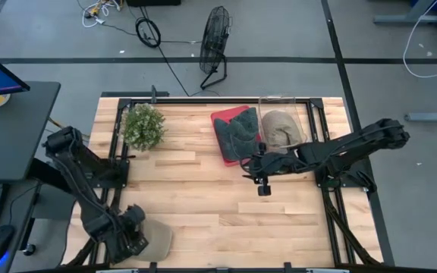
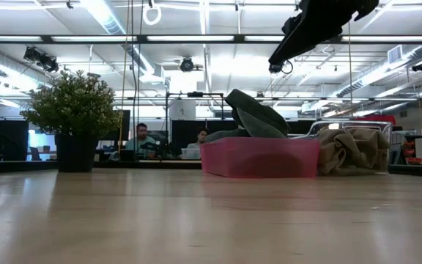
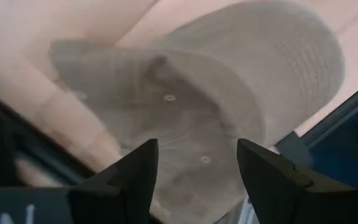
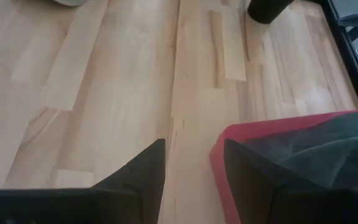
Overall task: Pick & Place hat
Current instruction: Put the brown cap into the transparent bin
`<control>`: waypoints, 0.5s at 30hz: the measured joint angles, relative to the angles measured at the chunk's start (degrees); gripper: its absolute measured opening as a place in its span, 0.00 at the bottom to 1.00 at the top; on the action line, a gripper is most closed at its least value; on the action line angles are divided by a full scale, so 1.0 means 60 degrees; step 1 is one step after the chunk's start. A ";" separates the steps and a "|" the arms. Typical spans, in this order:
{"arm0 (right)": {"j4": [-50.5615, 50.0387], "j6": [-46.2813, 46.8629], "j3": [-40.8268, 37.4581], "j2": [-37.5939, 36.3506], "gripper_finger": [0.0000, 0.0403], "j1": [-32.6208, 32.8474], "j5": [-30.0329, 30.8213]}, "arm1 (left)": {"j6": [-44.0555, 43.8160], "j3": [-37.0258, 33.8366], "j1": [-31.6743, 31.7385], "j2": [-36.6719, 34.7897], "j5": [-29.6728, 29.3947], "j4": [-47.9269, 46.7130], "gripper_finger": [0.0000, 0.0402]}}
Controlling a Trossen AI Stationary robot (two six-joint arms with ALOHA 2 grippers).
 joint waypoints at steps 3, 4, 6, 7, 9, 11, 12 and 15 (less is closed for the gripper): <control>0.0040 0.0000 0.0000 0.0161 0.41 0.0000 0.0000 | -0.0304 -0.0639 -0.0180 0.0000 -0.0033 0.1380 0.56; 0.0047 0.0000 0.0000 0.0202 0.41 0.0000 0.0004 | -0.0341 -0.0878 -0.0210 0.0000 -0.0099 0.1924 0.56; 0.0053 0.0000 0.0000 0.0247 0.41 -0.0004 0.0000 | -0.0354 -0.1345 -0.0223 0.0000 -0.0362 0.3036 0.56; 0.0098 0.0000 0.0000 0.0276 0.41 -0.0004 0.0004 | -0.0341 -0.1565 -0.0223 0.0000 -0.0507 0.3515 0.56; 0.0140 0.0000 0.0000 0.0298 0.41 -0.0004 0.0000 | -0.0323 -0.1953 -0.0207 0.0000 -0.0682 0.4108 0.56; 0.0268 0.0000 0.0000 0.0294 0.41 -0.0004 0.0000 | -0.0323 -0.2260 -0.0148 0.0000 -0.0803 0.4278 0.55; 0.0324 -0.0001 0.0000 0.0294 0.41 -0.0004 0.0000 | -0.0323 -0.2363 -0.0126 0.0000 -0.0850 0.4307 0.54; 0.0452 -0.0004 0.0000 0.0294 0.41 -0.0004 0.0000 | -0.0331 -0.2460 -0.0016 -0.0007 -0.1077 0.4240 0.47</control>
